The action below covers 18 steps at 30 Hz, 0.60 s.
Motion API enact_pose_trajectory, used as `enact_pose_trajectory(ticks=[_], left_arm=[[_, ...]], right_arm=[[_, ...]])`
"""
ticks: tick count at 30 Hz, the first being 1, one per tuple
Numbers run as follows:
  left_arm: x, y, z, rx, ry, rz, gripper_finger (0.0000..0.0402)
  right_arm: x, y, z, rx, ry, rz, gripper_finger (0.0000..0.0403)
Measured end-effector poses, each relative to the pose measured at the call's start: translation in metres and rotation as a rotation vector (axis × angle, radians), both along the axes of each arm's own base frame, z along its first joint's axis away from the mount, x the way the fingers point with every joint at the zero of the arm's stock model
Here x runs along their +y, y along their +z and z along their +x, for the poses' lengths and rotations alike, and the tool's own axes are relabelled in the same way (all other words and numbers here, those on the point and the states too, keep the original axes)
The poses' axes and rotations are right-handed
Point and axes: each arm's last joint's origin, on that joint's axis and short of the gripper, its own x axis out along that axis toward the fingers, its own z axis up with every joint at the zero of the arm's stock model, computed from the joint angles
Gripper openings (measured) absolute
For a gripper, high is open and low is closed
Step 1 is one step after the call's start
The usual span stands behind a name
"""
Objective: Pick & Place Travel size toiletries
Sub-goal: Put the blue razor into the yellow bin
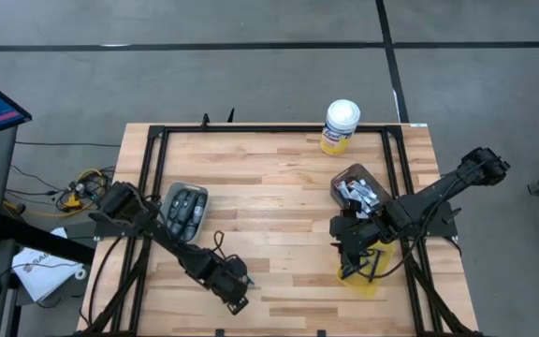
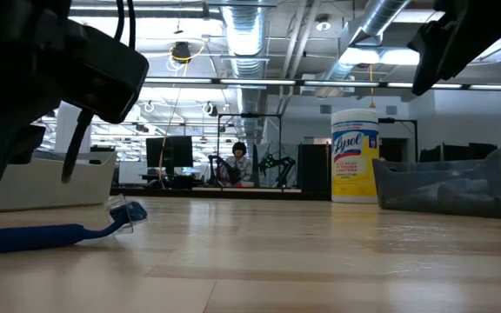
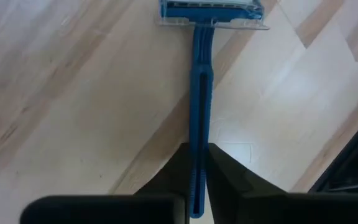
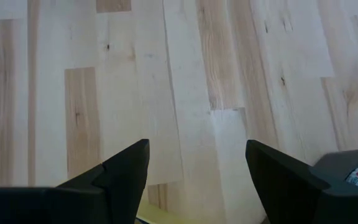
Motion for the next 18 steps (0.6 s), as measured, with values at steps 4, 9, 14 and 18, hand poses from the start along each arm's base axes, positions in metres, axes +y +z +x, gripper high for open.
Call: enact_pose_trajectory(ticks=[4,9,14,18], left_arm=[[0.008,0.007,0.003,-0.027,0.010,0.002,0.0010],[0.026,0.027,0.002,-0.100,0.077,0.113,0.0008],[0.036,0.052,0.007,-0.204,0.083,0.100,0.0008],[0.045,0.071,0.009,-0.290,0.089,0.112,0.0007]], right_arm=[[0.000,0.000,0.000,0.000,0.000,0.000,0.0260],[0.001,0.001,0.001,-0.012,0.003,0.003,0.0260],[0.003,0.004,0.006,-0.075,0.025,0.021,0.0260],[0.007,0.009,0.013,-0.157,0.045,0.048,0.0260]])
